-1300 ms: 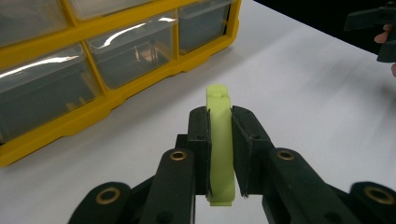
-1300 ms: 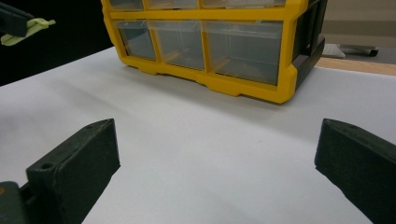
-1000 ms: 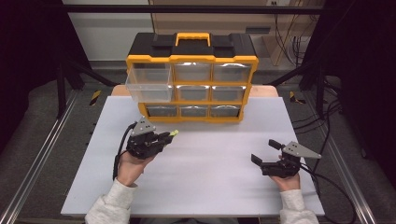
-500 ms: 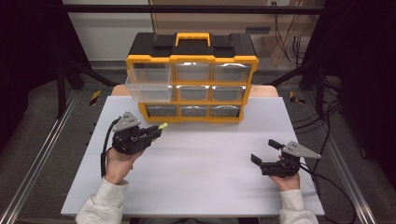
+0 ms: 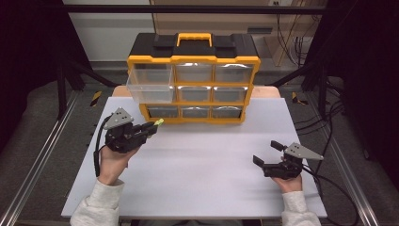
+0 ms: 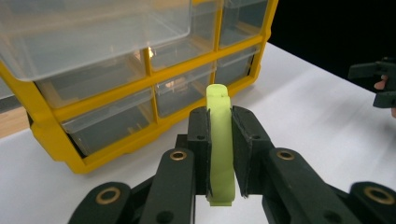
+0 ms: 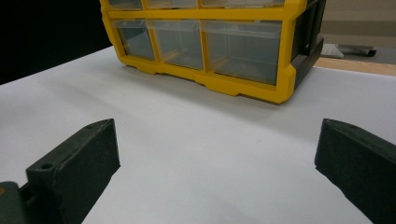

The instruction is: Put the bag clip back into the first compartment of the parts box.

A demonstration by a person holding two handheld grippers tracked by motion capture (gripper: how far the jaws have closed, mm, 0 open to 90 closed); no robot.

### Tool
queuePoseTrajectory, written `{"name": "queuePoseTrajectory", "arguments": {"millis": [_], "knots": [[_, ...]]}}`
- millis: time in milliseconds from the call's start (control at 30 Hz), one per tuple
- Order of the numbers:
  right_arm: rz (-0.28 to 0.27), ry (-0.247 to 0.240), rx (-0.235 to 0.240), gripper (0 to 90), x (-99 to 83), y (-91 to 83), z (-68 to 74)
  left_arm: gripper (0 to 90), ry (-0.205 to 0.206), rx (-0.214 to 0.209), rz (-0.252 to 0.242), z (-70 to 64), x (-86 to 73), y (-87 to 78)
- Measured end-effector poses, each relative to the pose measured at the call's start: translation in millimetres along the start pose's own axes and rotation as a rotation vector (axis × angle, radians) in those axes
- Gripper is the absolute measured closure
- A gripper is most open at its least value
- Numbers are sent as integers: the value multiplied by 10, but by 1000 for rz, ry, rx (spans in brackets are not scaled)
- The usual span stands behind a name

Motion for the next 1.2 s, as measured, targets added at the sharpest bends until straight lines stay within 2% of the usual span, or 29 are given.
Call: {"name": "queuePoseTrajectory", "arguments": {"millis": [333, 1200], "knots": [[-6, -2, -3, 4, 4, -4, -5, 776, -7, 4, -50, 81, 139, -133], [-2, 0, -3, 4, 2, -5, -2, 776, 33, 15, -90, 96, 557, -326]]}}
Point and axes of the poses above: each handheld gripper's, and its own axes: y roughly forward along the jaws, x roughly out of its top, z roughly to its left, the point moved 5 cm from there along y, roughly forward along the jaws, and after that the axes turned 1 degree about z, right-handed, at the moved point
